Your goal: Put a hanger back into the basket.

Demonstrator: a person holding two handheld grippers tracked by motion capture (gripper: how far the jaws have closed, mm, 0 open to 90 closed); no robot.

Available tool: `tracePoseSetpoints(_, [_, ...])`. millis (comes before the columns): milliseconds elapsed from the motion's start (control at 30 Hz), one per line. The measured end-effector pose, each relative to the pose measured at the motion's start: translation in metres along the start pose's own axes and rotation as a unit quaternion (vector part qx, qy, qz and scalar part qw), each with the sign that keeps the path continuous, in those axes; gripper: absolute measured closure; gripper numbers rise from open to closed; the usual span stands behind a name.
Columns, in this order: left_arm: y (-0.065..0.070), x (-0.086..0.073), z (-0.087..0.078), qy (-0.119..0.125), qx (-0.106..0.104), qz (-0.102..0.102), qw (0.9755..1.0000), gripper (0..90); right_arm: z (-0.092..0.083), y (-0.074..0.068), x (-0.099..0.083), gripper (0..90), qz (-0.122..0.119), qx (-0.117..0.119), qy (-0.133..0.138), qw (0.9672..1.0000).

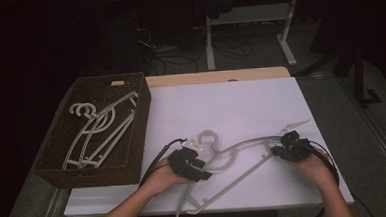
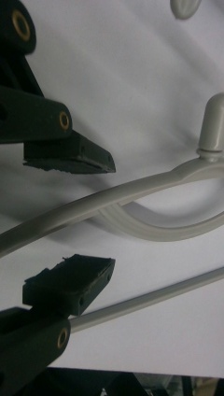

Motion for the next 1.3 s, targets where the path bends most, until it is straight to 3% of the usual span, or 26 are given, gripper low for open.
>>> tracePoseSetpoints(267, [-0.005,0.000,0.001,-0.020,0.047,0.021,0.9985,69.3,0.001,0.000,-0.003,89.0,-0.001,0.002,-0.008,1.0000])
tracePoseSetpoints(600, [-0.011,0.002,-0.001,-0.015,0.052,-0.028,0.9981,76.0,0.000,0.000,-0.001,89.0,-0.005,0.002,0.001,1.0000])
tracePoseSetpoints(667, [-0.019,0.003,-0.002,-0.009,0.073,-0.036,0.9966,77.7,-0.003,0.000,0.001,88.9,-0.003,0.003,0.006,1.0000])
tracePoseSetpoints(900, [-0.046,0.012,-0.013,0.015,0.106,-0.056,0.9927,81.8,-0.017,-0.005,0.012,86.6,0.000,0.019,0.039,0.9991])
tracePoseSetpoints(1000, [-0.055,0.020,-0.026,0.032,0.115,-0.066,0.9907,81.9,-0.020,-0.009,0.014,78.1,-0.002,0.029,0.046,0.9985])
tracePoseSetpoints(1200, [-0.065,0.037,-0.061,0.060,0.127,-0.079,0.9869,81.9,-0.017,-0.011,0.018,42.7,0.001,0.029,0.061,0.9977])
tracePoseSetpoints(1300, [-0.066,0.049,-0.080,0.068,0.141,-0.074,0.9849,81.9,-0.013,-0.009,0.020,31.3,-0.001,0.019,0.064,0.9978])
Point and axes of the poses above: each handheld gripper's, and its own axes: z roughly forward along the jaws, x roughly out of its top, y roughly to its right, the point moved 10 cm from there along z, roughly forward along the jaws, and after that the axes turned 1 degree about z, right-handed, at the moved point
